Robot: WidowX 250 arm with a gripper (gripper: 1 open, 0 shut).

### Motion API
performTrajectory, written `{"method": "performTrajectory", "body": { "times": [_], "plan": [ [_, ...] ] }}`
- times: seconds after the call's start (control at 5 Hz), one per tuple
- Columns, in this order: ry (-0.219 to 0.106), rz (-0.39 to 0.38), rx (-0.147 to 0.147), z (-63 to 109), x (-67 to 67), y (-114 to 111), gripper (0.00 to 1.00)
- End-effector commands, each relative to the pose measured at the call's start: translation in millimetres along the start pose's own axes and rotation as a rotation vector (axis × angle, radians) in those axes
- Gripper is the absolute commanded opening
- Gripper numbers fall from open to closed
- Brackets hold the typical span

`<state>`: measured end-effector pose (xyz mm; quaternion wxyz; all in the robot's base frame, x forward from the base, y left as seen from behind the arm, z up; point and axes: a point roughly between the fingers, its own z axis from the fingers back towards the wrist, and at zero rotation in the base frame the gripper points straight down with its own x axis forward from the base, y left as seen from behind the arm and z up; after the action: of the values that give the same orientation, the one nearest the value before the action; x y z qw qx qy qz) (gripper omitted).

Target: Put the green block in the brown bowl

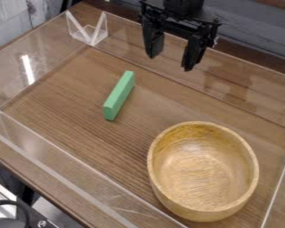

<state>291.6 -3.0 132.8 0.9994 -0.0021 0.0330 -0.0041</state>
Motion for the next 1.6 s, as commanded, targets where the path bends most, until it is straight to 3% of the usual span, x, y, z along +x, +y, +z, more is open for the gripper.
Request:
{"method": "performTrajectory", "body": {
  "times": [0.0,0.2,0.4,1.4],
  "plan": [
    [0.003,0.02,0.0,-8.6,-0.9,16,1.0],
    [0.019,0.048,0.002,-28.8,-5.8,38,1.0],
    [0.009,0.058,0.007,-36.8,-11.3,55,1.0],
    [-0.004,0.068,0.001,-64.7,-9.5,81,1.0]
  ]
}}
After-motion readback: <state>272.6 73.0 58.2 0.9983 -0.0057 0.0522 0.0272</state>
